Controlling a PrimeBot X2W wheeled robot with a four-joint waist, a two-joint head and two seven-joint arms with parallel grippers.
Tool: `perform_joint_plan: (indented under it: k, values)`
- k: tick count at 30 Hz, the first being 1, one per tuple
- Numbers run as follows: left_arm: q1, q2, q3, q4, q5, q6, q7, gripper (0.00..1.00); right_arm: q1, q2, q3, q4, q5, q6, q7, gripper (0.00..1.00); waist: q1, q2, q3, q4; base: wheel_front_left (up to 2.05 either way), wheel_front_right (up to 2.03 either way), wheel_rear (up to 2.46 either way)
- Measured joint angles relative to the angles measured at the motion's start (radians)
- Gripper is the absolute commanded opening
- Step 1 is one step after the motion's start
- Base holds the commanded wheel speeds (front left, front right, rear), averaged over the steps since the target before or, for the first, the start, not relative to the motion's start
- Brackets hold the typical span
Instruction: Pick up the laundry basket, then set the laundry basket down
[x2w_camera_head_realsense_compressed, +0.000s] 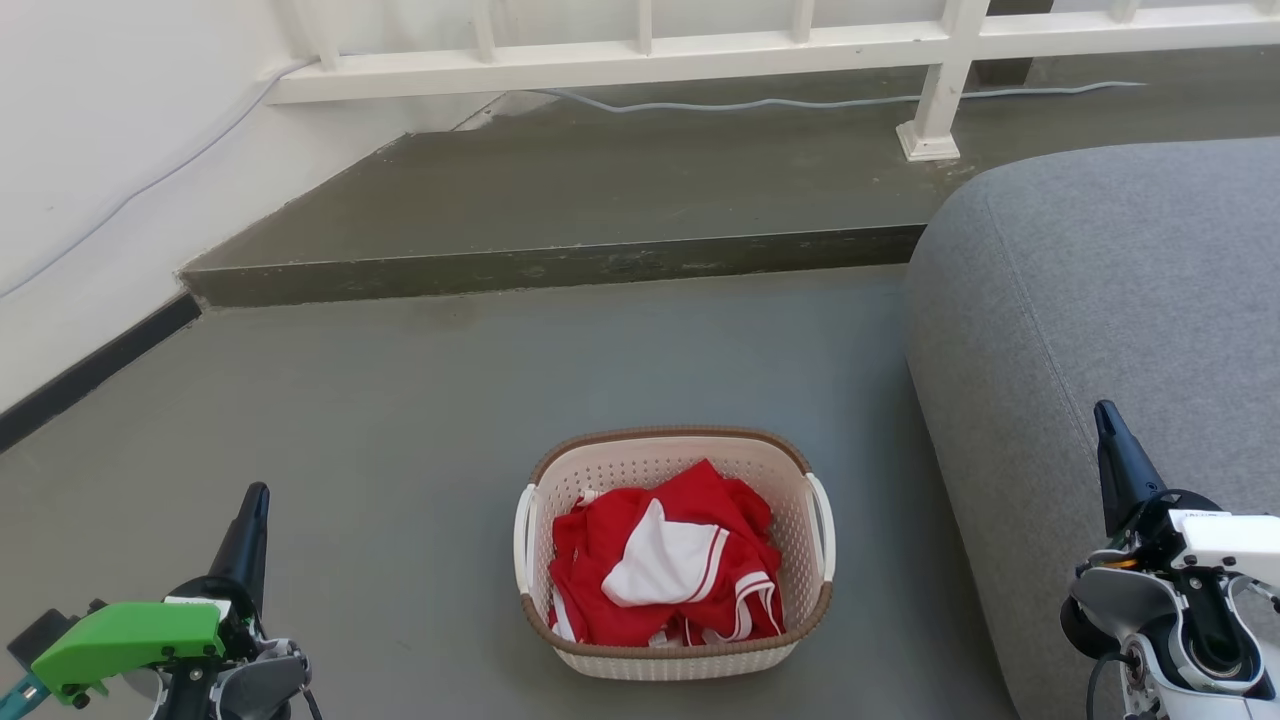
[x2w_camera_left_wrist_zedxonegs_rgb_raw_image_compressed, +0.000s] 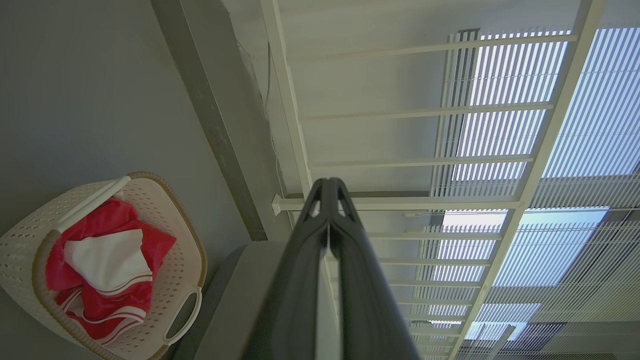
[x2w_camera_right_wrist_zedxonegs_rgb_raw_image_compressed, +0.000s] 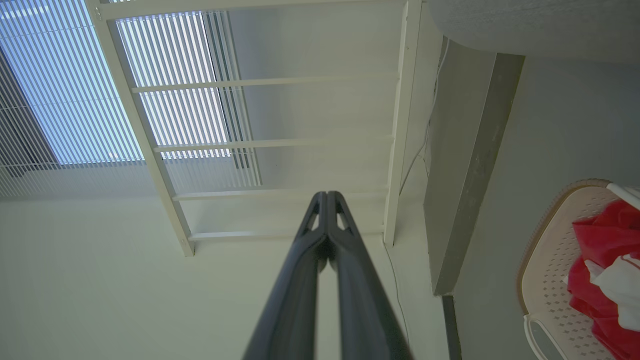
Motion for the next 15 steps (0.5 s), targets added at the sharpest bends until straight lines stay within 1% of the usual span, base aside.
perform_joint_plan:
  k: [15]
  values:
    - [0.000, 0.000, 0.000, 0.000, 0.000, 0.000, 0.000, 0.00, 0.000, 0.000, 0.000, 0.000, 0.000, 0.000, 0.000, 0.00, 0.0000, 0.0000, 0.000, 0.000, 0.00, 0.00, 0.00]
